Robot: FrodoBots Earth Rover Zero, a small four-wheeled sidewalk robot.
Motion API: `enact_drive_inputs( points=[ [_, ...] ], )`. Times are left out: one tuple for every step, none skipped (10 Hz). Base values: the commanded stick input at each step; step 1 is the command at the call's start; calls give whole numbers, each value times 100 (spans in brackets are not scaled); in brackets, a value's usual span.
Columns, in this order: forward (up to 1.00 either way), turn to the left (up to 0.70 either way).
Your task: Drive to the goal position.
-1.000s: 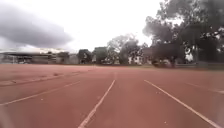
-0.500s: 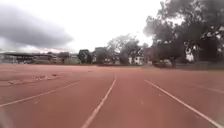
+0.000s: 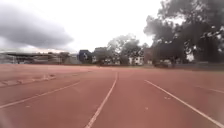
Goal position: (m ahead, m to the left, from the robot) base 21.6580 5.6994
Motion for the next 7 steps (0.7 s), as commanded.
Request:
enact_drive_inputs(
  points=[
    [45,0],
    [45,0],
    [45,0],
    [45,0],
    [45,0],
    [45,0],
    [45,0]
  ],
)
